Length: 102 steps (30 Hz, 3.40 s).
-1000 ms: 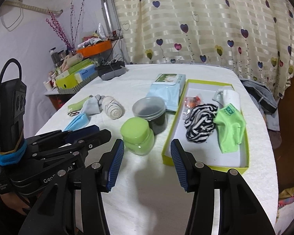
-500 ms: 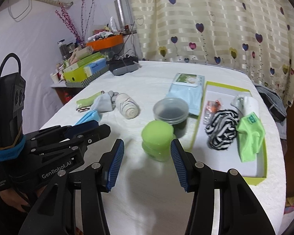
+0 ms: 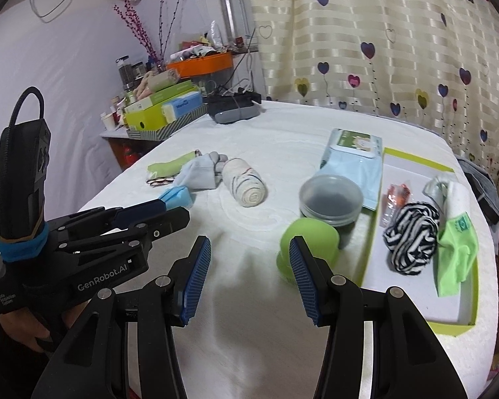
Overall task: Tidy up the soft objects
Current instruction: 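Move the left gripper to the blue face mask while the right approaches the white rolled sock, then close the left gripper on the blue face mask while the right grasps the white rolled sock, then carry the blue face mask with the left gripper while the right carries the white sock to the box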
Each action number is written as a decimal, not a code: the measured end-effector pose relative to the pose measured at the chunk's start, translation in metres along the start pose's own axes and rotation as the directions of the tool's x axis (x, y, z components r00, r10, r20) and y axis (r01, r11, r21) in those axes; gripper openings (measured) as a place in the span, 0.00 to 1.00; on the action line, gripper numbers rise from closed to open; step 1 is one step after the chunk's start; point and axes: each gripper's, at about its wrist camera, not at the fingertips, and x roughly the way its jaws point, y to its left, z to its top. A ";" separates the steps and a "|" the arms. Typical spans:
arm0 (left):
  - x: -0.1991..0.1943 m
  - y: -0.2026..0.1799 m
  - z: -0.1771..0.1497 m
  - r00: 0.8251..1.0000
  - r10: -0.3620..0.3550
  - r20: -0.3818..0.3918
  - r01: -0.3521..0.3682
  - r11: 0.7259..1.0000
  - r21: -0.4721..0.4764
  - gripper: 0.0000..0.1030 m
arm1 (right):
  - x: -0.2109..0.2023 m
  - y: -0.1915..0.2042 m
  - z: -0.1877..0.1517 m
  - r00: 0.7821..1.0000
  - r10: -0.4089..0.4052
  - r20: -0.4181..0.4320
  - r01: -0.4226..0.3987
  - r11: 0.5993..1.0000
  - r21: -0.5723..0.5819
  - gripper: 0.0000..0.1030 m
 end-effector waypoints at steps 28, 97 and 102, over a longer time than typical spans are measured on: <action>0.053 0.083 -0.003 0.983 0.130 -0.132 -0.140 0.988 -0.066 0.51 | 0.049 0.021 0.024 0.998 0.028 -0.054 -0.031 0.998 -0.055 0.49; -0.035 0.024 0.008 0.997 -0.043 0.066 0.048 0.996 -0.080 0.19 | 0.001 -0.003 0.030 0.997 0.072 -0.005 -0.072 0.996 0.057 0.45; -0.038 0.013 0.008 0.997 -0.049 0.067 0.053 0.997 -0.063 0.19 | -0.011 -0.009 0.023 0.998 0.063 0.013 -0.064 0.995 0.076 0.45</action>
